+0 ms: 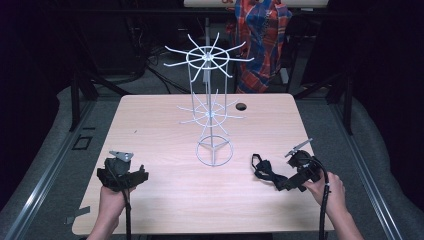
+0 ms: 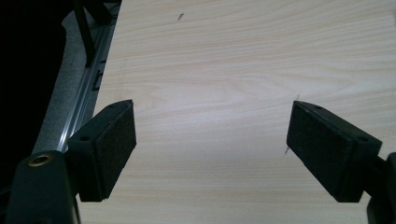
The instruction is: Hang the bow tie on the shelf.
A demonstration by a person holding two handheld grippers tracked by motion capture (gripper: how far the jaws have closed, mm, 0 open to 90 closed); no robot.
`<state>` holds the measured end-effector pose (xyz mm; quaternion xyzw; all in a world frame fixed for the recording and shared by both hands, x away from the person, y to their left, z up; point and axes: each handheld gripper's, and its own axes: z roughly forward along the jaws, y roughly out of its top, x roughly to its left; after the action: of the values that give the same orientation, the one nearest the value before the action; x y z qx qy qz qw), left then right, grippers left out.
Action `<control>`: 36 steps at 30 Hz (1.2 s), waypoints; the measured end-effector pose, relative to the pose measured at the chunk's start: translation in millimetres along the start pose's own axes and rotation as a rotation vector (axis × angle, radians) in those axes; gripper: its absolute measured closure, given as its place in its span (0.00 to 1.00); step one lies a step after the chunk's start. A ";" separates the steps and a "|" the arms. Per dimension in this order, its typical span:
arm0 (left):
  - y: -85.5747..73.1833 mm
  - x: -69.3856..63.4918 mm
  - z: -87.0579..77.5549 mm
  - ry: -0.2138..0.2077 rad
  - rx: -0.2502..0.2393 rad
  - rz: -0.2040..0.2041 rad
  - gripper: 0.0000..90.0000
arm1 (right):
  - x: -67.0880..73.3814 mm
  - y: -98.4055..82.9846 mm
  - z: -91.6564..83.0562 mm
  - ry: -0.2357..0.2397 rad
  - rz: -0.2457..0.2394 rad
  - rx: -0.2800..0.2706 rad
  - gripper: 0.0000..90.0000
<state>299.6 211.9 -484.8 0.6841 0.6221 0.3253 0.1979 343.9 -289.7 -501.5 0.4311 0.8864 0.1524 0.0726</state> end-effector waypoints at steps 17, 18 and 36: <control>0.6 -1.1 2.8 0.000 0.004 0.003 0.18 | -0.2 11.9 19.1 0.026 -0.010 0.024 0.00; 0.6 -1.1 2.8 0.000 0.004 0.003 0.18 | -0.9 13.2 20.0 0.040 -0.014 0.041 0.00; 0.8 -3.7 3.3 0.003 0.004 0.014 0.18 | 2.2 26.2 44.2 0.066 0.038 0.015 0.00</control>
<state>302.4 208.7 -487.3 0.6884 0.6182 0.3263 0.1935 373.5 -263.5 -534.5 0.4433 0.8809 0.1615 0.0373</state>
